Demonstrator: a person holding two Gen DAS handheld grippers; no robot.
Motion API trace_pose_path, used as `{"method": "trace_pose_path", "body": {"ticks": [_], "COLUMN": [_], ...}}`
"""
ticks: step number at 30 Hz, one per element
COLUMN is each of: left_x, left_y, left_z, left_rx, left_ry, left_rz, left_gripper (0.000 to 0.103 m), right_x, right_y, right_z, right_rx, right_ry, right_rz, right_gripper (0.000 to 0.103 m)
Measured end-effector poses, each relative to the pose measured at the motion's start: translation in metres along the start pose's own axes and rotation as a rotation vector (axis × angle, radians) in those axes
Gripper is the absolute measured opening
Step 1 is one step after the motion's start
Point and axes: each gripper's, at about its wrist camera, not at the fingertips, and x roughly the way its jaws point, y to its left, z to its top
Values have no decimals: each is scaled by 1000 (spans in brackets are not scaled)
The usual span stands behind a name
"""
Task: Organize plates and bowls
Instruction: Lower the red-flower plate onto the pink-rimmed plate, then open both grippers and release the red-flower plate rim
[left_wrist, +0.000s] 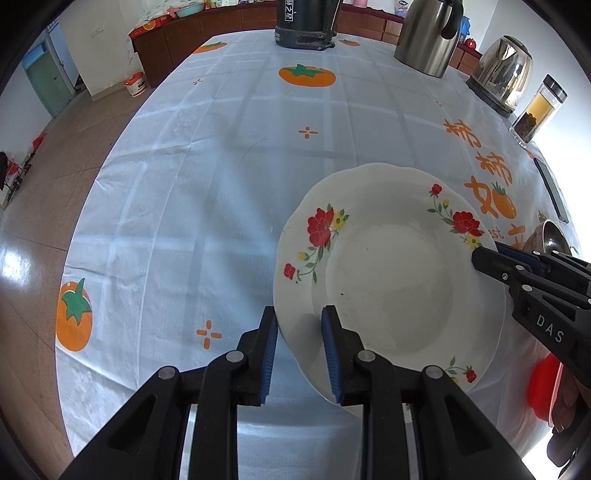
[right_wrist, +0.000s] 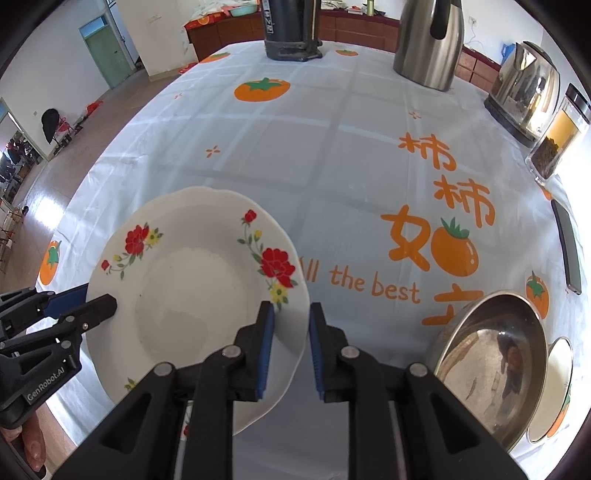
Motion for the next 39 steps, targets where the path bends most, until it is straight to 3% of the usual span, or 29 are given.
{"method": "trace_pose_path", "body": {"ticks": [9,12,19,25,27,39], "left_x": [-3,-4,-4,-5,-6,-9], "left_y": [2,5,7,8,9,8], "left_z": [1,2,1,0,-1,-5], "left_rx": [-21,-28,-29,-30,-32,-29], "left_ry": [-11,-14,-8,-5,-3,4], "left_rz": [6,23,39,49,51,64], "left_gripper": [28,41,47,54,54,55], "right_x": [-1,-1,1,4,7,-2], "right_y": [1,1,3,4,3,0], "right_z": [0,-1,-3,-6,-6,-12], "right_rx": [-13,-16,-27,-33,-25,4], "right_ry": [-1,-2,-3,7,18,2], "right_rz": [-7,-9,-14,-23,-47,-20], "right_gripper": [20,20,22,35,53,65]}}
